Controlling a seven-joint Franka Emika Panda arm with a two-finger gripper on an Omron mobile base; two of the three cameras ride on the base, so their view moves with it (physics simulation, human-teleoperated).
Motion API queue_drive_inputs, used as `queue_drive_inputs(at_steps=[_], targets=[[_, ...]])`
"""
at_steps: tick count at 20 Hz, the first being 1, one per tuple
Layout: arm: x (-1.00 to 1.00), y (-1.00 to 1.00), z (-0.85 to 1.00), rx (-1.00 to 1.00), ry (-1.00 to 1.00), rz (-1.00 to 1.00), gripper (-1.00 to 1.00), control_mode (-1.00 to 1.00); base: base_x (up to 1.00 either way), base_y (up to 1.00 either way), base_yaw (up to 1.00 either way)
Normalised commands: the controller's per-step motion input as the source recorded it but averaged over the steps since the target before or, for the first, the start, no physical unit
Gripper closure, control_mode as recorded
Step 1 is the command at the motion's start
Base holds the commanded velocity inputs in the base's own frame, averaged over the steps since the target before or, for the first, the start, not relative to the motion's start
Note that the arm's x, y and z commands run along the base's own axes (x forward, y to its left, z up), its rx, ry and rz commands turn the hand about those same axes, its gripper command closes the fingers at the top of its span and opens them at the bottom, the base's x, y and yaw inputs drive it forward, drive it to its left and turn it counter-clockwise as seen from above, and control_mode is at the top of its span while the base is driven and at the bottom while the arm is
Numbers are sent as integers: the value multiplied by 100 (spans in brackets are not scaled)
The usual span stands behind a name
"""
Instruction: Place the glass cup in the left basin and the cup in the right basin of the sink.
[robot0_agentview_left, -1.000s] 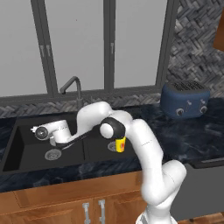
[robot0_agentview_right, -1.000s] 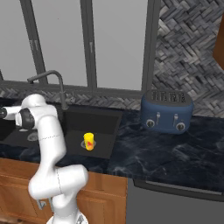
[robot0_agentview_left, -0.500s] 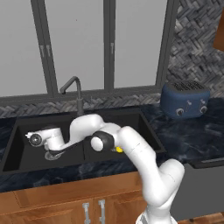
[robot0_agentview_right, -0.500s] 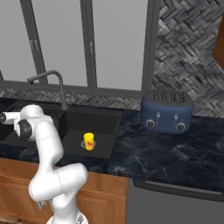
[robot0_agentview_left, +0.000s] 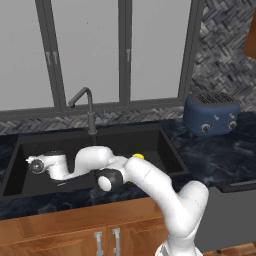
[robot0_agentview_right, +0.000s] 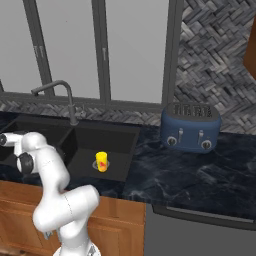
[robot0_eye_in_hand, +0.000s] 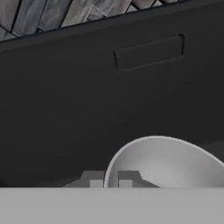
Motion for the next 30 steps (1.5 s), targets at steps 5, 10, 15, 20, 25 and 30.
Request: queue_drive_inputs(at_steps=[5,10,15,20,25,30], targets=[[17,0,-4,0,0,0,-100,-100,0,0,0],[7,-7,1,1,0,0,-100,-100,0,0,0],[0,-13,55,2,-8,4,-100,-100,0,0,0],[0,-35,85,4,-11,5,-100,-100,0,0,0],[0,-42,36,8,-2,8,-100,-100,0,0,0],[-2,-53,1,23,0,14,-100,-100,0,0,0]])
